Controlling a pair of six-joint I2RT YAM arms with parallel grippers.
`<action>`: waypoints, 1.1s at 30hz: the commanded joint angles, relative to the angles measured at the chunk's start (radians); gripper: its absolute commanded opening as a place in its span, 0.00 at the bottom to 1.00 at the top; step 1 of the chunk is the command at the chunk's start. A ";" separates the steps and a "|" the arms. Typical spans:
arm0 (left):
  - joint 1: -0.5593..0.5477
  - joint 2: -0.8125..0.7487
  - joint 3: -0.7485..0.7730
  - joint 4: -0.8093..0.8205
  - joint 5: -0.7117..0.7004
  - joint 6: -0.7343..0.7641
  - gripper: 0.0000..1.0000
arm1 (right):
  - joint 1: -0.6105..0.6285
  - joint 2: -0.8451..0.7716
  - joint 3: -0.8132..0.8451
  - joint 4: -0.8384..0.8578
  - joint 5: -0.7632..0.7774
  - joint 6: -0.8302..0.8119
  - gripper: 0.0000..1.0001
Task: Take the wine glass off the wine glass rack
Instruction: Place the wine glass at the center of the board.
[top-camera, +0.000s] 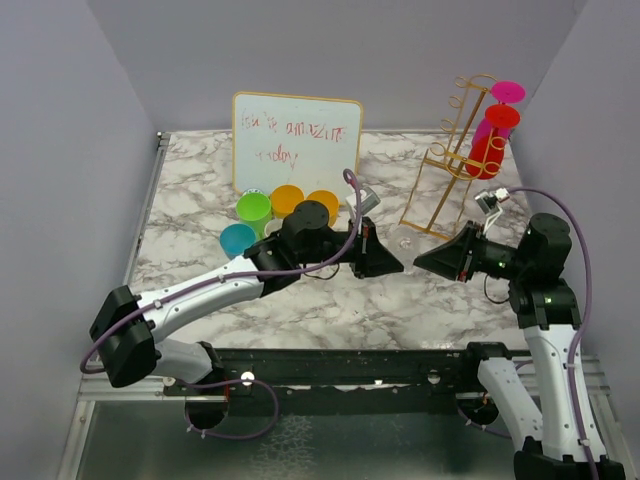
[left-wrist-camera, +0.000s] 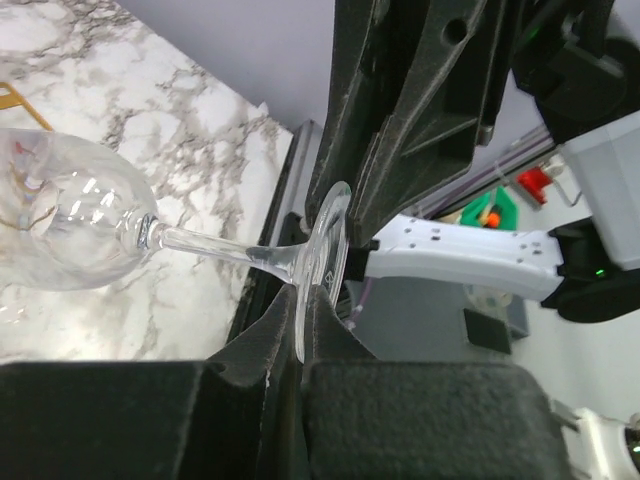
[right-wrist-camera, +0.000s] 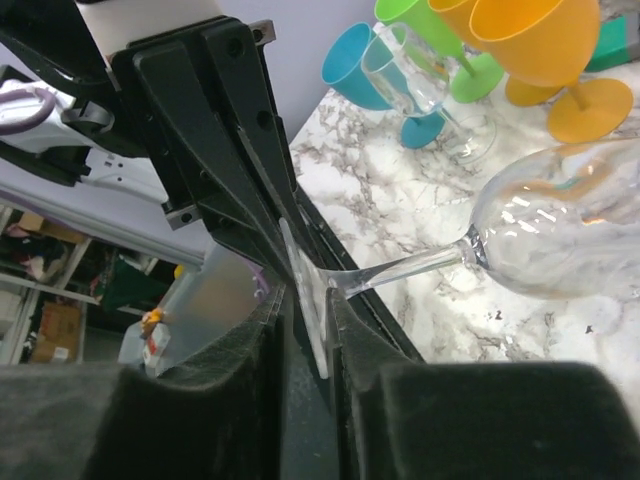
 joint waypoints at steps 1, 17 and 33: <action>-0.007 -0.037 0.031 -0.146 -0.047 0.131 0.00 | 0.009 0.019 0.027 -0.005 -0.053 0.005 0.32; -0.009 -0.247 -0.135 -0.288 -0.106 0.388 0.00 | 0.011 0.186 0.278 -0.232 0.044 -0.206 0.86; -0.030 -0.335 -0.220 -0.286 -0.170 0.656 0.00 | 0.481 0.456 0.575 -0.427 0.653 -0.287 0.83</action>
